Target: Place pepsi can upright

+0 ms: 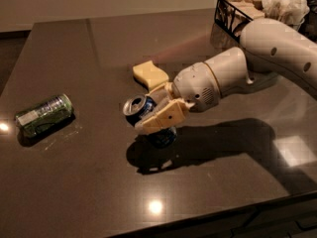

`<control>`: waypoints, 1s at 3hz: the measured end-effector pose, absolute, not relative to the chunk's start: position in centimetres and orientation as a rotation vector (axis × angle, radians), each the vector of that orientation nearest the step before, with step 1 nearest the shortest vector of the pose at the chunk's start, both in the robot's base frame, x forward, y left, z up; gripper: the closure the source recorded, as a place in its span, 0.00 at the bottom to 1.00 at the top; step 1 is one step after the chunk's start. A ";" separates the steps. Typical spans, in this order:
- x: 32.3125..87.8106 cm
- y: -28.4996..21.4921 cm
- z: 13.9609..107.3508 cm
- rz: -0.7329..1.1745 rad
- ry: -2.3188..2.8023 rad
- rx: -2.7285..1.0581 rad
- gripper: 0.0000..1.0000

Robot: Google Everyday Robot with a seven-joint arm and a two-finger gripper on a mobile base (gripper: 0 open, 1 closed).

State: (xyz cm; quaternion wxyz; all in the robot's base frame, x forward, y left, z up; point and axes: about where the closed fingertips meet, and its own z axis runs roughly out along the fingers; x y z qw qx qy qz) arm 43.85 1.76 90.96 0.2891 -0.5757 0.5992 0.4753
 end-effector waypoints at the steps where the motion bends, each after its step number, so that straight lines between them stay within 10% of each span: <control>1: 43.9 1.9 91.0 1.299 1.519 -1.400 1.00; 3: 44.3 1.7 90.9 1.330 1.411 -1.262 1.00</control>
Offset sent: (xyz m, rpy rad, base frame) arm 0.0065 -0.0077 0.0032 0.3185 -0.0618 -0.1406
